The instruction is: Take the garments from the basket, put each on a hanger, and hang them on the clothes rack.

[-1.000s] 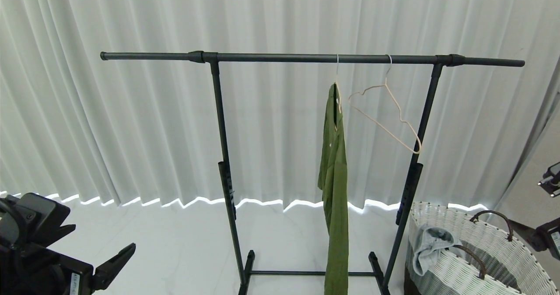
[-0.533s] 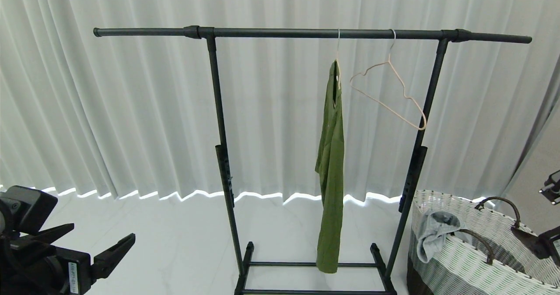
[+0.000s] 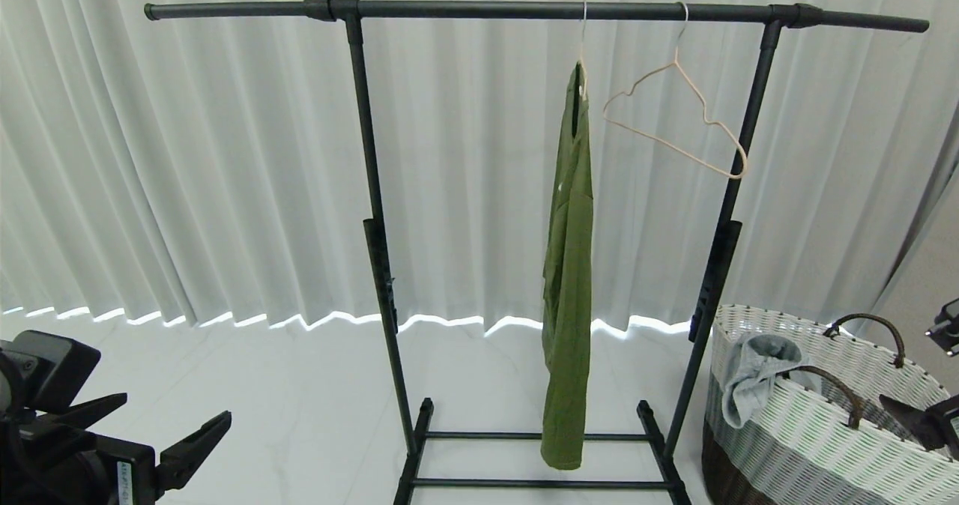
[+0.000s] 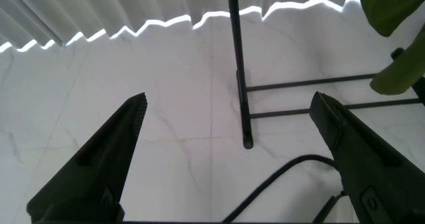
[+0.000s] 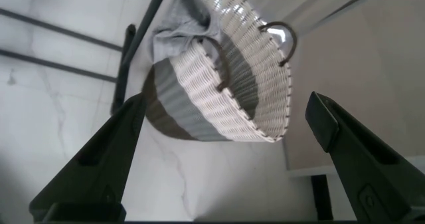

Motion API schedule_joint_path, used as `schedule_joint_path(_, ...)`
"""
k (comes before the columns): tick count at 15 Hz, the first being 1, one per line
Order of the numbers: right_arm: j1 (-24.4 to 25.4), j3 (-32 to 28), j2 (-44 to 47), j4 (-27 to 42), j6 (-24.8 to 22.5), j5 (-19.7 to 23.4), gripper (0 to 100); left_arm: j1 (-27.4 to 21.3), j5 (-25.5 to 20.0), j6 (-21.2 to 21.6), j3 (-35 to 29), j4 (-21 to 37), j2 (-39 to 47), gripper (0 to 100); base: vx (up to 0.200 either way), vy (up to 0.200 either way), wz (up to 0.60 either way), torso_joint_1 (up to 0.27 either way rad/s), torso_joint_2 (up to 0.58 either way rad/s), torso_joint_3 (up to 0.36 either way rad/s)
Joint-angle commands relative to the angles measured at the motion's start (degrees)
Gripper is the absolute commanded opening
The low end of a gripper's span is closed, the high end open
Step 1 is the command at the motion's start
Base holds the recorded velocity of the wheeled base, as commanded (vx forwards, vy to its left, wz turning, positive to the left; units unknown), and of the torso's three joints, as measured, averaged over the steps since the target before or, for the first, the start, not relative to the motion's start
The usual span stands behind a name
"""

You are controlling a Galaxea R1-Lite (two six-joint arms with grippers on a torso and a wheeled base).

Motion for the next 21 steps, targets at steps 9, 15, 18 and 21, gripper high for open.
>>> schedule_joint_path(9, -0.06, 1.5, -1.58, -0.02, -1.57, -0.01, 100, -0.28, -0.02, 1.6, 0.41, -0.01, -0.68, 100, 0.0, -0.156, 0.0, -0.008, 0.02, 0.028)
schedule_joint_path(15, -0.06, 1.85, -1.76, -0.02, -1.57, -0.01, 100, -0.28, -0.02, 1.6, 0.41, -0.01, -0.68, 100, 0.0, -0.2, 0.0, 0.001, 0.0, 0.002)
schedule_joint_path(18, -0.06, 1.85, -1.76, -0.02, -1.57, -0.01, 100, -0.28, -0.02, 1.6, 0.58, -0.01, -0.77, 100, 0.0, 0.0, 0.0, 0.0, 0.0, 0.0)
schedule_joint_path(21, -0.06, 1.85, -1.76, -0.02, -1.57, -0.01, 100, -0.28, -0.11, 1.68, 0.41, -0.01, -0.77, 100, 0.0, 0.0, 0.0, 0.0, 0.0, 0.0)
